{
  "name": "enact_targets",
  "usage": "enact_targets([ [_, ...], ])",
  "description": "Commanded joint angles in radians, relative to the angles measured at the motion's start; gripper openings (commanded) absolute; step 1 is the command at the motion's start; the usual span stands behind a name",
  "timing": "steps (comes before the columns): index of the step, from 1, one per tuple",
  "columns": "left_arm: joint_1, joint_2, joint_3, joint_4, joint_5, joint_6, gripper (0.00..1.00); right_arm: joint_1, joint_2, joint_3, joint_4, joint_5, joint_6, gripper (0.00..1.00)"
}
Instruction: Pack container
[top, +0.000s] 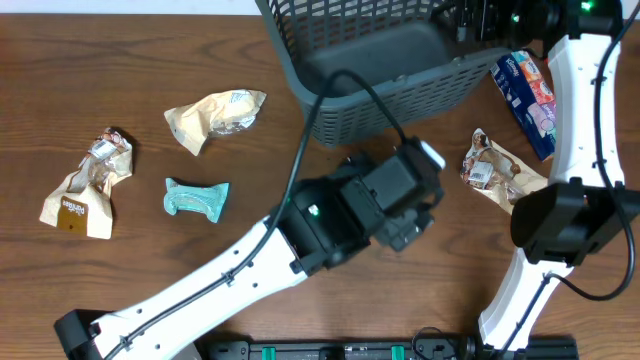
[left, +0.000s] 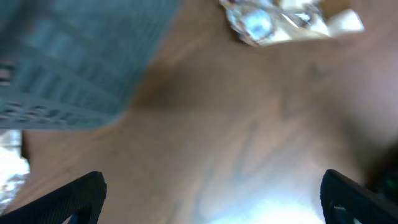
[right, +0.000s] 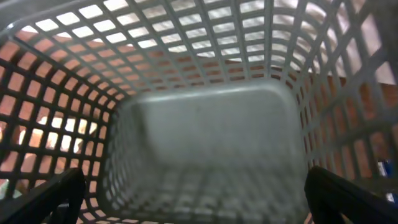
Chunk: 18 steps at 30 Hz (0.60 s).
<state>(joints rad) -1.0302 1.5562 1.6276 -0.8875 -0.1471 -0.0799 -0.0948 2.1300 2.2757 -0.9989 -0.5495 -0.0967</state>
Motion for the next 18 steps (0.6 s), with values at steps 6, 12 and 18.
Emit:
enact_targets([
  [6, 0.135, 0.072, 0.017, 0.057, -0.039, -0.057, 0.99, 0.011, -0.003, 0.011, -0.051, 0.017, -0.036, 0.99],
  [12, 0.157, 0.128, 0.017, 0.068, -0.011, -0.057, 0.62, 0.011, -0.003, 0.011, -0.083, 0.034, -0.050, 0.74],
  [18, 0.157, 0.152, 0.017, 0.069, -0.024, -0.060, 0.06, 0.011, -0.003, 0.011, -0.091, 0.046, -0.029, 0.29],
])
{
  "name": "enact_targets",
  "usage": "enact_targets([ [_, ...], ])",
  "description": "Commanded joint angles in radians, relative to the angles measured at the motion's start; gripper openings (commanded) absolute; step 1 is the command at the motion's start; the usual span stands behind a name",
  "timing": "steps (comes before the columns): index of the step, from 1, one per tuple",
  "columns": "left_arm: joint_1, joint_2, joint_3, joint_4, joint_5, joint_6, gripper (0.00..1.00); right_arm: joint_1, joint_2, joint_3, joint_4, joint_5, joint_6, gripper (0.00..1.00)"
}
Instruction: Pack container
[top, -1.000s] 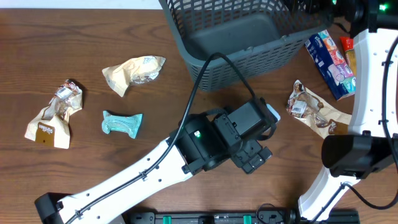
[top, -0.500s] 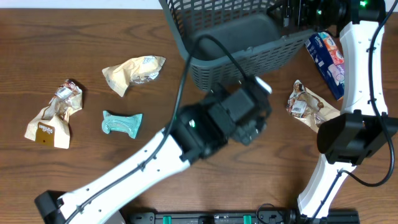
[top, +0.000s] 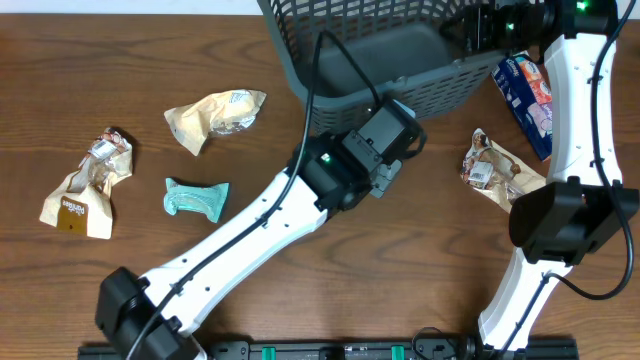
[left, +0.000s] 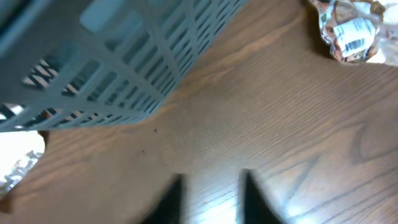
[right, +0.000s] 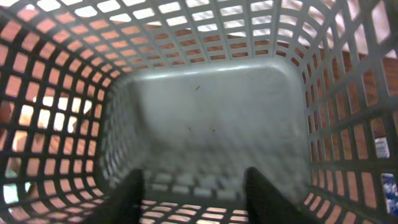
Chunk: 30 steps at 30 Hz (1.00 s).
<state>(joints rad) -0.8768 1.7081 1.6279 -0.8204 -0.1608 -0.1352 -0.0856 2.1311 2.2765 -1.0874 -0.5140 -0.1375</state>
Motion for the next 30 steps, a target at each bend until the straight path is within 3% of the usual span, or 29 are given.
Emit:
enact_targets([
  [1, 0.003, 0.000, 0.017, 0.003, -0.023, -0.005, 0.06, 0.002, -0.005, 0.010, -0.002, 0.011, 0.019, 0.22],
  [3, 0.003, 0.000, 0.017, 0.010, -0.056, -0.005, 0.05, 0.002, -0.005, 0.010, 0.001, 0.013, 0.047, 0.04],
  [4, 0.003, 0.000, 0.017, 0.012, -0.064, -0.005, 0.06, 0.002, -0.005, 0.010, 0.002, 0.013, 0.055, 0.02],
  [30, 0.223, 0.003, 0.017, 0.106, -0.047, -0.005, 0.06, 0.002, -0.005, 0.010, -0.149, 0.047, 0.054, 0.01],
])
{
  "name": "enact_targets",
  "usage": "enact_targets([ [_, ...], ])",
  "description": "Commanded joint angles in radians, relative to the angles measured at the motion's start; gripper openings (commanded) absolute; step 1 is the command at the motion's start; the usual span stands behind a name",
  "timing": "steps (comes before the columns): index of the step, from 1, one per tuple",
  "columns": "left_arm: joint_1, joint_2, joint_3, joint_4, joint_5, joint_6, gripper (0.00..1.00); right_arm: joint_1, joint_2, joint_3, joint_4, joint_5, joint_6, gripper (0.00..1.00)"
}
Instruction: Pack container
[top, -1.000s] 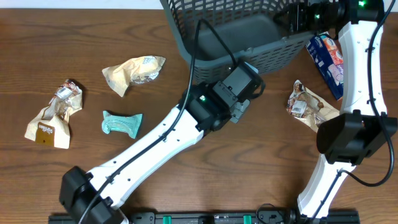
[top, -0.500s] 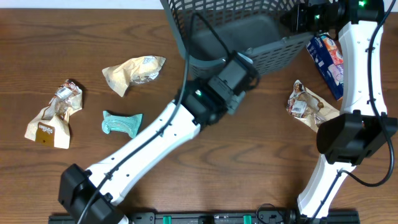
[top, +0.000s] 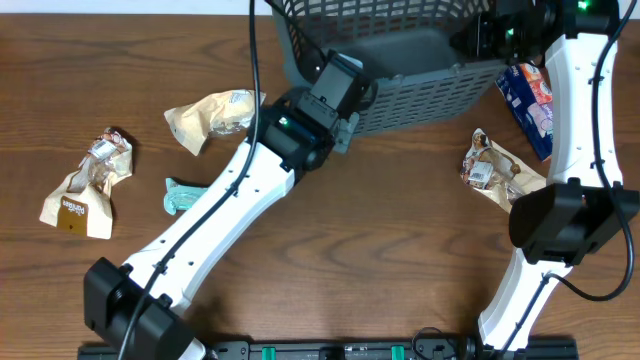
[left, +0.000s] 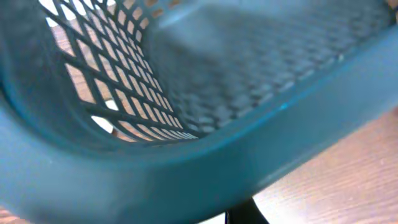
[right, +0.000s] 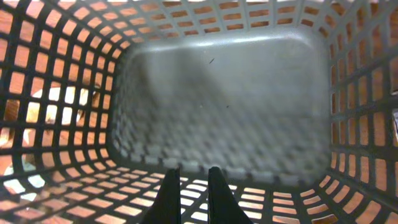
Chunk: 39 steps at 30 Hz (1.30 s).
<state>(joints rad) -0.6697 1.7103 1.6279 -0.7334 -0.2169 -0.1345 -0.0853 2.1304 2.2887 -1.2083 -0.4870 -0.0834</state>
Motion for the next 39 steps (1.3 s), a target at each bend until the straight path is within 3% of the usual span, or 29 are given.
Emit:
enact_targets([
  [1, 0.021, 0.002, 0.017, 0.027, 0.028, -0.005, 0.06, 0.002, -0.004, -0.002, -0.035, 0.020, 0.000, 0.02],
  [19, 0.059, 0.010, 0.017, 0.073, 0.059, -0.001, 0.08, 0.071, -0.004, -0.002, -0.086, 0.024, -0.026, 0.01],
  [26, 0.091, 0.010, 0.017, 0.064, 0.059, 0.004, 0.14, 0.095, -0.004, -0.002, -0.086, 0.061, -0.027, 0.02],
  [30, 0.091, 0.010, 0.017, 0.061, 0.059, 0.010, 0.28, 0.095, -0.004, 0.003, -0.085, 0.060, -0.026, 0.05],
  [39, 0.091, 0.009, 0.017, 0.056, 0.054, 0.036, 0.29, 0.100, -0.006, 0.083, -0.083, -0.027, -0.037, 0.07],
])
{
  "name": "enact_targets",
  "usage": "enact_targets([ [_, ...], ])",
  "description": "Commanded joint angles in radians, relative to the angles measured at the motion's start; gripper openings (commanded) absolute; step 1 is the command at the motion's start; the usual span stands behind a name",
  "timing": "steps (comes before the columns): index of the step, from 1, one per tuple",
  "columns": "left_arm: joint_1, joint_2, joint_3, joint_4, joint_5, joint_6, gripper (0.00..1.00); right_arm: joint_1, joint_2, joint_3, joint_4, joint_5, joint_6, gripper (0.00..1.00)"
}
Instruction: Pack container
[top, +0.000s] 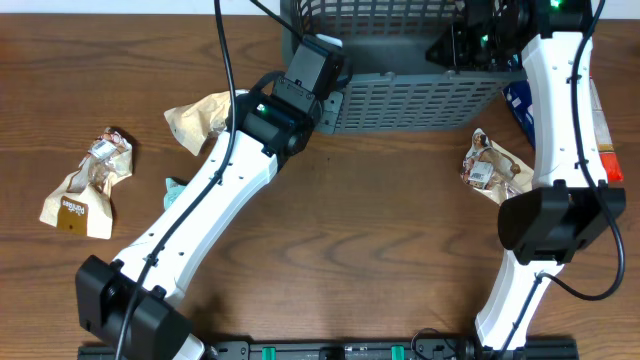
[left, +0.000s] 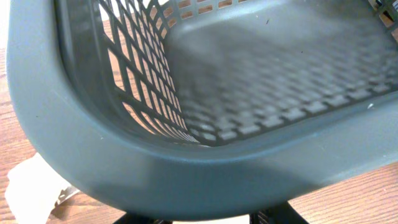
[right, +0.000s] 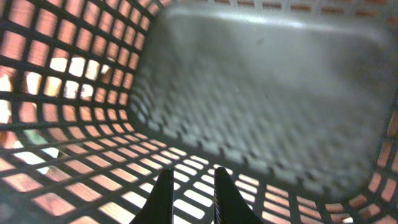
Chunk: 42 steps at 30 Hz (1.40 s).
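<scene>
The grey mesh basket stands at the table's back edge, its long side wall facing the overhead camera. My left gripper is at the basket's left end. In the left wrist view the thick rim fills the frame. The left gripper has its fingers apart below the rim, tips hidden by it. My right gripper is at the basket's right end. In the right wrist view this gripper is shut on the basket's mesh wall. The basket holds nothing.
Crumpled tan snack bags lie at left, at centre left and at right. A teal packet peeks out beside the left arm. A blue pack lies behind the right arm.
The basket has shifted toward the back edge and now shows its side wall to the overhead camera. The left gripper's fingers stand wider apart under the rim. The right gripper still holds the mesh.
At first my left gripper was open over the bare table in front of the tilted basket, with the right gripper open inside the basket. Both then narrowed, the right one onto the mesh. My left arm later stood at the basket's left rim, and the basket now sits further back.
</scene>
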<state>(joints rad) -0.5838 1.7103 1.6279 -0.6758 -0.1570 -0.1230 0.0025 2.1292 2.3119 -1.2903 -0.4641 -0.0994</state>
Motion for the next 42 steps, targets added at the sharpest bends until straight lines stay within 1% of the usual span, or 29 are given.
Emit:
enact_targets([
  [1, 0.005, 0.008, 0.017, -0.004, -0.011, 0.024, 0.29, 0.016, -0.005, 0.068, -0.001, -0.050, -0.021, 0.08],
  [2, 0.005, 0.008, 0.017, -0.011, -0.012, 0.025, 0.30, 0.019, -0.005, 0.077, -0.002, -0.050, -0.021, 0.09],
  [3, 0.005, 0.006, 0.017, -0.016, -0.012, 0.024, 0.32, 0.024, -0.005, 0.084, -0.001, -0.050, -0.021, 0.14],
  [4, 0.005, 0.005, 0.017, -0.022, -0.012, 0.025, 0.34, 0.029, -0.005, 0.091, -0.001, -0.050, -0.021, 0.27],
  [6, 0.005, -0.002, 0.017, -0.030, -0.012, 0.025, 0.37, 0.039, -0.005, 0.107, -0.001, -0.050, -0.021, 0.50],
  [7, 0.005, -0.008, 0.017, -0.030, -0.012, 0.025, 0.39, 0.043, -0.005, 0.118, 0.000, -0.050, -0.021, 0.66],
  [8, 0.005, -0.016, 0.017, -0.030, -0.012, 0.025, 0.43, 0.047, -0.005, 0.132, 0.000, -0.050, -0.021, 0.77],
  [9, 0.005, -0.025, 0.017, -0.030, -0.013, 0.026, 0.48, 0.051, -0.005, 0.145, 0.000, -0.050, -0.021, 0.85],
  [10, 0.005, -0.036, 0.017, -0.029, -0.012, 0.039, 0.50, 0.053, -0.005, 0.160, 0.000, -0.056, -0.021, 0.91],
  [13, 0.005, -0.074, 0.017, -0.030, -0.013, 0.068, 0.60, 0.057, -0.005, 0.213, 0.000, -0.084, -0.020, 0.98],
  [17, 0.005, -0.129, 0.017, -0.030, -0.013, 0.085, 0.72, 0.057, -0.005, 0.299, -0.001, -0.141, 0.003, 0.99],
  [21, 0.005, -0.194, 0.017, -0.040, -0.013, 0.085, 0.81, 0.057, -0.005, 0.385, -0.010, -0.154, 0.040, 0.99],
  [22, 0.005, -0.212, 0.017, -0.046, -0.016, 0.085, 0.84, 0.057, -0.007, 0.410, -0.019, -0.153, 0.043, 0.99],
  [24, 0.005, -0.251, 0.017, -0.066, -0.049, 0.085, 0.89, 0.051, -0.013, 0.455, -0.039, -0.123, 0.047, 0.99],
  [26, 0.005, -0.288, 0.017, -0.092, -0.105, 0.085, 0.99, 0.040, -0.026, 0.495, -0.064, -0.034, 0.080, 0.99],
  [31, 0.005, -0.369, 0.017, -0.157, -0.248, 0.085, 0.99, -0.022, -0.089, 0.546, -0.147, 0.194, 0.110, 0.99],
  [35, 0.005, -0.415, 0.017, -0.204, -0.282, 0.085, 0.99, -0.116, -0.162, 0.547, -0.231, 0.380, 0.106, 0.99],
  [36, 0.005, -0.423, 0.017, -0.216, -0.282, 0.085, 0.99, -0.152, -0.183, 0.547, -0.259, 0.411, 0.083, 0.99],
  [39, 0.005, -0.439, 0.017, -0.259, -0.282, 0.085, 0.99, -0.232, -0.227, 0.547, -0.318, 0.415, 0.005, 0.99],
  [42, 0.005, -0.441, 0.017, -0.297, -0.282, 0.085, 0.99, -0.308, -0.262, 0.547, -0.372, 0.416, -0.032, 0.99],
])
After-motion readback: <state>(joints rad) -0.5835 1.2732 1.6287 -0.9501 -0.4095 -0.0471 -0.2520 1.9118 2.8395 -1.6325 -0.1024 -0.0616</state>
